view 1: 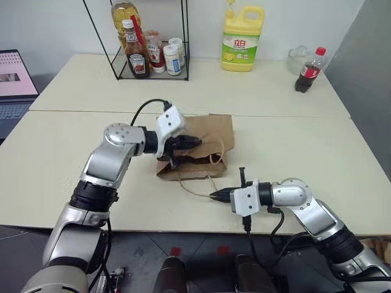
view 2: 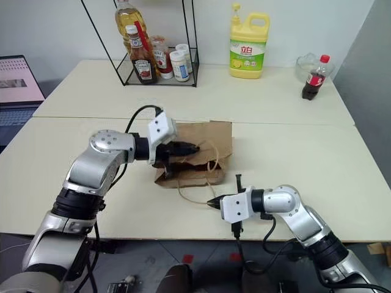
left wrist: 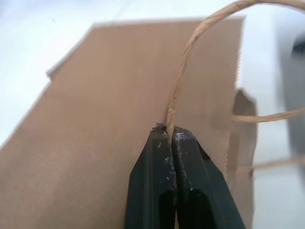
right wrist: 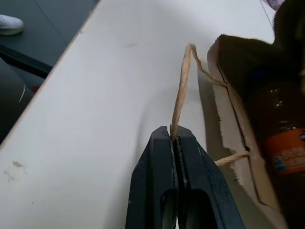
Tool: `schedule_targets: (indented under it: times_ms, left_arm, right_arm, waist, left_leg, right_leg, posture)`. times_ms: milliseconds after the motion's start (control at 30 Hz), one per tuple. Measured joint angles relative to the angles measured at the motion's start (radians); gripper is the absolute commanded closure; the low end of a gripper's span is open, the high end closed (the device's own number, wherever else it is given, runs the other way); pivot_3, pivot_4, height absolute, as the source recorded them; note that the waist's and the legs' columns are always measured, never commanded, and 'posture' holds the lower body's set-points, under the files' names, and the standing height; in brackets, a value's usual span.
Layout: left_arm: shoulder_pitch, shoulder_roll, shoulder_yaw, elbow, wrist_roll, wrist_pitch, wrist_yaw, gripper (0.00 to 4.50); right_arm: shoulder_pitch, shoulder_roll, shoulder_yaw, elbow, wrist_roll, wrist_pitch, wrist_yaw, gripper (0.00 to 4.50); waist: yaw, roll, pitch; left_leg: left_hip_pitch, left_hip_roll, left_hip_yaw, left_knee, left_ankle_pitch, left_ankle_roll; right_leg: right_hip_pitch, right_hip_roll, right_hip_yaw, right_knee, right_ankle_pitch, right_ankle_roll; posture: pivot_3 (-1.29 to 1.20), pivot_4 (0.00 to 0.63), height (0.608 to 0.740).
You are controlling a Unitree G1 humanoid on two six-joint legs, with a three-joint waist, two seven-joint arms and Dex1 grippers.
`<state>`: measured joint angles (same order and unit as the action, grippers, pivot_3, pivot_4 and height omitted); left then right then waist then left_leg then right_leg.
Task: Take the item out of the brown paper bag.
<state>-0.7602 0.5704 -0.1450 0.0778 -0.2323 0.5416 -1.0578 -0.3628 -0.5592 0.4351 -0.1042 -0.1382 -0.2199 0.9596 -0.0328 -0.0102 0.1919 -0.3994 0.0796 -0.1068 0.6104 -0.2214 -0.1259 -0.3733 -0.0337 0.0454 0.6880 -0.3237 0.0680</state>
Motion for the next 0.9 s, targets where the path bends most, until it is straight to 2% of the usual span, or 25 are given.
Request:
schedule_targets:
  times_ms: [267, 400, 533, 667, 900]
  left_arm:
    - [-0.167, -0.04, 0.109, 0.061, -0.085, 0.176, 0.112, 4.5]
    - [-0.253, -0.046, 0.158, 0.139, -0.097, 0.194, 0.161, 4.5]
    - [-0.272, -0.035, 0.175, 0.206, -0.097, 0.19, 0.173, 4.5]
    - [-0.266, -0.021, 0.176, 0.201, -0.098, 0.175, 0.17, 4.5]
    - [-0.206, -0.028, 0.176, 0.146, -0.114, 0.176, 0.174, 4.5]
  right_arm:
    - [-0.018, 0.002, 0.03, 0.104, -0.089, -0.079, -0.034, 4.48]
    - [-0.022, 0.006, 0.033, 0.114, -0.098, -0.086, -0.041, 4.48]
    - [-0.022, 0.015, 0.03, 0.113, -0.086, -0.057, -0.043, 4.48]
    - [-0.002, 0.017, -0.001, 0.076, -0.012, 0.049, -0.019, 3.61]
    - [0.051, -0.076, -0.079, -0.105, 0.121, 0.254, 0.058, 1.23]
  waist:
    - [0.001, 0.0, 0.0]
    - [0.0, 0.0, 0.0]
    - [-0.001, 0.0, 0.0]
    - [0.003, 0.0, 0.0]
    - [0.002, 0.0, 0.0]
  left_leg:
    - [0.001, 0.0, 0.0, 0.001, 0.001, -0.001]
    - [0.001, 0.0, 0.0, 0.001, 0.001, -0.002]
    - [0.002, 0.0, 0.0, 0.001, 0.001, -0.002]
    - [0.001, 0.0, 0.0, 0.001, 0.002, -0.003]
    - [0.0, 0.0, 0.0, 0.001, 0.002, -0.003]
  right_leg:
    - [0.001, 0.0, 0.0, 0.0, 0.0, 0.0]
    - [0.002, 0.0, 0.0, 0.0, 0.0, 0.0]
    - [0.002, 0.0, 0.0, 0.0, 0.0, 0.0]
    - [0.002, -0.001, 0.0, 0.0, 0.0, 0.0]
    - [0.001, -0.001, 0.0, 0.0, 0.0, 0.0]
  posture:
    - [0.0, 0.15, 0.74]
    - [0.0, 0.15, 0.74]
    - [0.0, 0.15, 0.74]
    - [0.0, 0.15, 0.74]
    - [0.0, 0.15, 0.74]
